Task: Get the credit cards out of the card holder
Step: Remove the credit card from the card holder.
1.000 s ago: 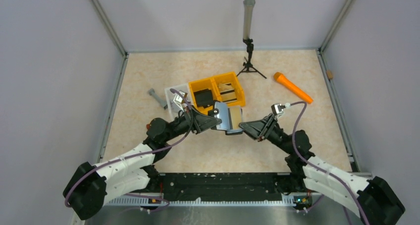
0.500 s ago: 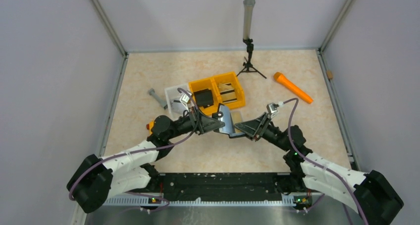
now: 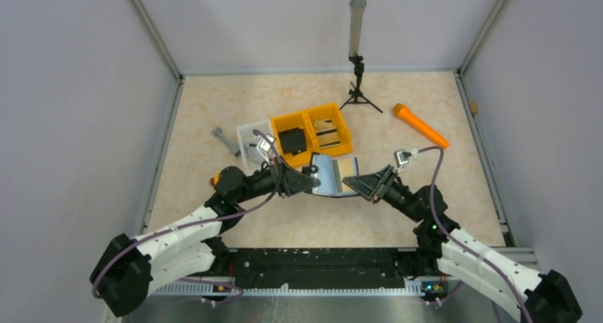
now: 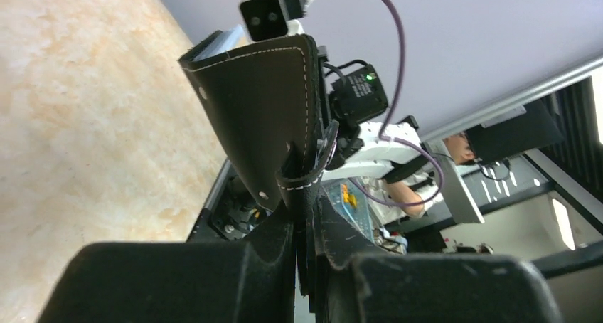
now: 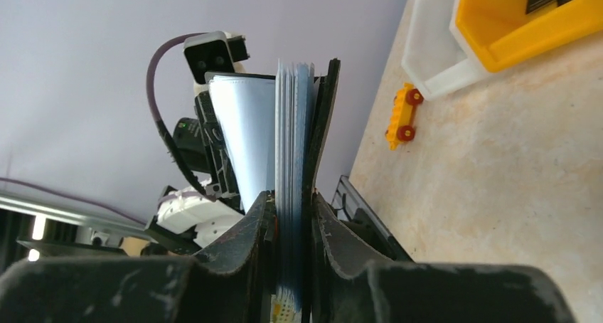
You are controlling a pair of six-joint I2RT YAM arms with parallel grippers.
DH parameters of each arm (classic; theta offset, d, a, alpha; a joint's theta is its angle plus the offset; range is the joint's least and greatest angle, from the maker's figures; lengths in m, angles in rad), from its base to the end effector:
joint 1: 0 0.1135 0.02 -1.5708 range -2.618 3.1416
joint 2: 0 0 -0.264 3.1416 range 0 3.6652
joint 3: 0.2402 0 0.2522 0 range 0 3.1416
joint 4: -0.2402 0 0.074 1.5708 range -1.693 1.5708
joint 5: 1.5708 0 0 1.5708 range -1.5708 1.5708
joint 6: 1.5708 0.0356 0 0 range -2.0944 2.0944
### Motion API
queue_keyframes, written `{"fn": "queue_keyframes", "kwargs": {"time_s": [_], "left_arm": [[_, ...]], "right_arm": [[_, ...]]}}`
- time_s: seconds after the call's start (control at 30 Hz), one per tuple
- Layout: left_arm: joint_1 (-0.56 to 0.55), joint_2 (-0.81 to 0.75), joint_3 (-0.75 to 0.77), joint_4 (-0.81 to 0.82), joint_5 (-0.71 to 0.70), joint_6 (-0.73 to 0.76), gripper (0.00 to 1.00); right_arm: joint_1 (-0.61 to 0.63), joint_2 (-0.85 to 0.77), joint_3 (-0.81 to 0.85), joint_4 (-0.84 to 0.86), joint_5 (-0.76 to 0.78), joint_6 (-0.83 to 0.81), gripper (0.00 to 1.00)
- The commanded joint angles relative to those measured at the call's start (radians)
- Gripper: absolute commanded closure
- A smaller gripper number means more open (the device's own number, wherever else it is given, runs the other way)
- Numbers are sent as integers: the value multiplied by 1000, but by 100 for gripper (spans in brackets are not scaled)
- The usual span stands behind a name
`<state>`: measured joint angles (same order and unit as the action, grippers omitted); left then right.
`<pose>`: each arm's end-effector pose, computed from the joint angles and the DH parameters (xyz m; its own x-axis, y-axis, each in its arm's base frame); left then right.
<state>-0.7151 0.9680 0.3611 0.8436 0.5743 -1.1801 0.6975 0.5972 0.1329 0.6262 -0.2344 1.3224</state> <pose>0.1434 -0.1502 0.2649 -0.8103 -0.3245 -0.4880 0.5252 -0.0326 -0.8503 0.1133 0.1058 0.2234 -0.7455 0.6054 -0.2789 -0.3165 0.0467 0.9474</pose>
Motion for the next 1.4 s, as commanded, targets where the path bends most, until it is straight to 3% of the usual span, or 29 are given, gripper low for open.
{"fn": "queue_keyframes", "kwargs": {"time_s": [0.0, 0.2, 0.33, 0.43, 0.7, 0.77, 0.87, 1.03, 1.13, 1.37], "left_arm": [[3, -75, 7, -218, -56, 145, 97], [2, -127, 100, -746, -275, 370, 54], [0, -131, 172, -899, -330, 453, 27], [-4, -137, 227, -955, -362, 481, 21], [-9, -165, 318, -1050, -495, 531, 21], [-9, -146, 299, -952, -397, 503, 28], [-15, -67, 249, -683, -211, 394, 47], [-75, 109, 270, -465, -125, 308, 66], [-84, 186, 300, -422, -95, 286, 72], [-70, 252, 268, -379, -125, 310, 74]], "right_arm": [[0, -45, 65, -105, 45, -91, 100], [1, -27, 157, -337, 91, -283, 100], [2, 45, 232, -464, 117, -443, 100], [5, 107, 258, -489, 133, -501, 100], [29, 154, 263, -514, 230, -570, 100], [34, 158, 261, -498, 246, -569, 100], [39, 171, 261, -474, 238, -560, 100], [52, 179, 262, -439, 212, -539, 100], [56, 177, 267, -434, 203, -531, 100], [57, 141, 266, -422, 172, -492, 100]]}}
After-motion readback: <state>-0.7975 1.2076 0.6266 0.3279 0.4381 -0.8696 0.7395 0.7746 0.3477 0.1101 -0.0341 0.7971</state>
